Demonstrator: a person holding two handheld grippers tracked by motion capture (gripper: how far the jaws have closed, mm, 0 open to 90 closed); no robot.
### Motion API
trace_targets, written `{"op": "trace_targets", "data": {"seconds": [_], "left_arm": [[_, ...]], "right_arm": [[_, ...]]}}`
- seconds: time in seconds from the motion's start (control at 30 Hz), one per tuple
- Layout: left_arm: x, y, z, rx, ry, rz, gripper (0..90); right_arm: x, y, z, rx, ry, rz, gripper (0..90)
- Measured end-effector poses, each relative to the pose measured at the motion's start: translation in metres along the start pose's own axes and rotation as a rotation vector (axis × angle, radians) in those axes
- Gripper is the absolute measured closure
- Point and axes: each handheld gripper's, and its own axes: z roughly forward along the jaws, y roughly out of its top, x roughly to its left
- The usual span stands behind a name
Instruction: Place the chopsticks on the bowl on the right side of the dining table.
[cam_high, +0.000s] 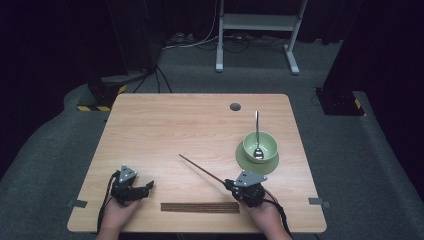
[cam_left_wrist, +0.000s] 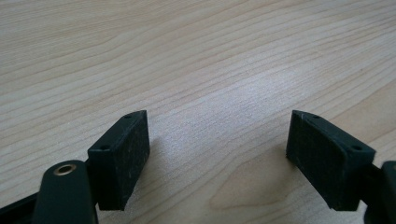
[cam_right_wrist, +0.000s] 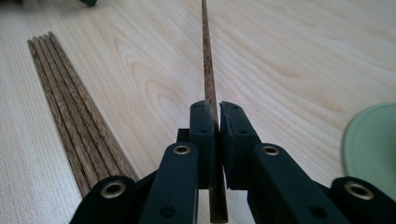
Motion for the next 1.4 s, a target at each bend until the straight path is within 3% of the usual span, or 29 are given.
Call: {"op": "trace_targets", "data": {"seconds": [0.27, 0.67, 1.4], "left_arm": [[0.0, 0.0, 0.0, -0.001, -0.001, 0.0, 21.9], [0.0, 0.0, 0.0, -0.001, -0.002, 0.0, 22.2], [0.0, 0.0, 0.0, -0.001, -0.005, 0.002, 22.7]], "right_arm": [[-0.008, 0.002, -0.016, -0.033, -0.044, 0.005, 84.4], [-0.032, -0.005, -0.037, -0.067, -0.107, 0.085, 84.4], [-0.067, -0.015, -0.054, -0.077, -0.242, 0.185, 84.4]]}}
